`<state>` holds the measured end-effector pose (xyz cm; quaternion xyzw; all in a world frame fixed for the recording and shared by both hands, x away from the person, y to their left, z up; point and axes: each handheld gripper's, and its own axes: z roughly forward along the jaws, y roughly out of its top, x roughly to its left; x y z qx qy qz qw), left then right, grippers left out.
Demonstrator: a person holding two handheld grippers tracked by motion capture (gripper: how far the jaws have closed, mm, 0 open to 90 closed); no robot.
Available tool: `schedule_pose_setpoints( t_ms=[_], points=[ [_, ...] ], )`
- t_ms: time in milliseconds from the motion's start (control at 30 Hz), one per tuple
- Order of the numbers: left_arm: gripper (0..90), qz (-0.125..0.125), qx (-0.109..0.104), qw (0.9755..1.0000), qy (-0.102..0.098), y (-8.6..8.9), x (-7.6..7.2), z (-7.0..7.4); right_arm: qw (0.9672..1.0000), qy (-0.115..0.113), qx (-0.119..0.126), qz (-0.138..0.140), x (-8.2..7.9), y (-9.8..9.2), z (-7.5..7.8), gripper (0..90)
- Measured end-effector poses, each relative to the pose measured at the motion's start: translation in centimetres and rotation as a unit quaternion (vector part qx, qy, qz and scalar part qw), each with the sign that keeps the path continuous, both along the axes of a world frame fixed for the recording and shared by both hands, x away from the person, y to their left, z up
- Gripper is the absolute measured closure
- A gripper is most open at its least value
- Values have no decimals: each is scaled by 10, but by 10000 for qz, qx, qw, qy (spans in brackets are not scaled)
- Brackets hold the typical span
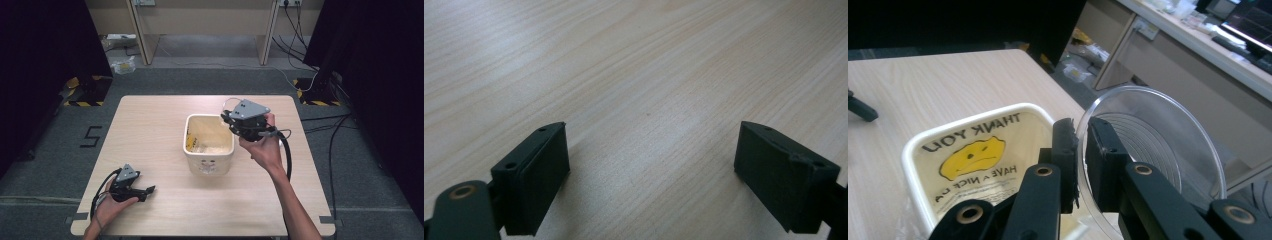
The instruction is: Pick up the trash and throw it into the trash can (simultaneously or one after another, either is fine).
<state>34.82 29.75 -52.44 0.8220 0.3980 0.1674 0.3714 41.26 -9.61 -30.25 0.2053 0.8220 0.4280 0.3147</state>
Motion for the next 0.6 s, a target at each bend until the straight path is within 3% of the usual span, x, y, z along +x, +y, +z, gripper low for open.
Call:
schedule_pose_setpoints(
  t_ms=[367,400,600],
  points=[
    [133,0,0,10000,1,0,0,0,9988,331,-184,296,10,29,-17,827],
    [133,0,-1,10000,0,0,0,0,9979,486,-255,351,12,35,-23,827],
    [133,0,0,10000,1,0,0,0,9958,718,-383,424,17,42,-36,826]
  ],
)
